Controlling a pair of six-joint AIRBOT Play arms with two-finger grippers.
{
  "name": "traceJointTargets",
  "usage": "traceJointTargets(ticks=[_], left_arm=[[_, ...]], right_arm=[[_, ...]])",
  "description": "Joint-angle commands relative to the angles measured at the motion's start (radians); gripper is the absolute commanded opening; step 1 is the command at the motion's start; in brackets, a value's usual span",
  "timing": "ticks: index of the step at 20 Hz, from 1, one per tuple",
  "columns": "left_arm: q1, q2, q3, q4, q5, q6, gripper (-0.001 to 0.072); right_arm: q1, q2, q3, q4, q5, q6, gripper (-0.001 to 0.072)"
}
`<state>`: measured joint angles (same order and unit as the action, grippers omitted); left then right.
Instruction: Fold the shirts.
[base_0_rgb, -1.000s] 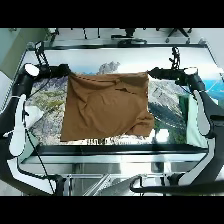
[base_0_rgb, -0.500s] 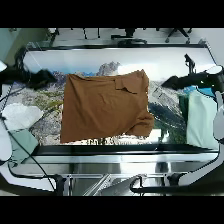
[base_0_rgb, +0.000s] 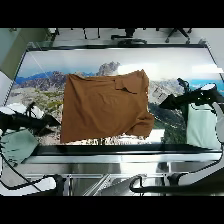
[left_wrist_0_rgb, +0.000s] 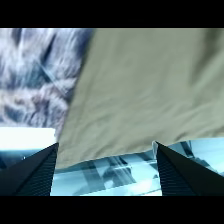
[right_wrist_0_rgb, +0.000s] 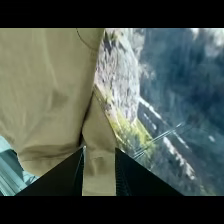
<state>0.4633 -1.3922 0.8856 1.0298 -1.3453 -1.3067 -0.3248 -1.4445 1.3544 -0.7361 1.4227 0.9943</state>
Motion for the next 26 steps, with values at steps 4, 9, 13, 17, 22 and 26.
traceJointTargets(ticks=[4, 9, 13, 17, 22, 26], left_arm=[[0.0, 0.009, -0.139, -0.014, 0.166, 0.024, 0.0654], [-0.149, -0.025, -0.139, -0.012, 0.249, 0.023, 0.0469], [-0.202, -0.1, -0.083, -0.002, 0.195, 0.024, 0.0015], [-0.201, -0.114, -0.013, -0.003, 0.14, 0.023, 0.0014], [-0.201, -0.114, 0.033, -0.012, 0.122, 0.015, 0.0015], [-0.201, -0.047, 0.043, -0.013, 0.111, 0.016, 0.0015]], right_arm=[[0.011, 0.002, -0.024, -0.005, -0.009, -0.019, 0.024], [0.023, -0.006, -0.024, -0.009, -0.01, -0.026, 0.0311], [0.023, -0.034, -0.025, -0.038, -0.008, -0.021, 0.0403], [0.041, -0.06, -0.054, -0.04, -0.014, -0.022, 0.0389], [0.106, -0.107, -0.072, -0.039, -0.035, -0.016, 0.0381], [0.177, -0.072, -0.059, 0.003, 0.019, -0.019, 0.0016]])
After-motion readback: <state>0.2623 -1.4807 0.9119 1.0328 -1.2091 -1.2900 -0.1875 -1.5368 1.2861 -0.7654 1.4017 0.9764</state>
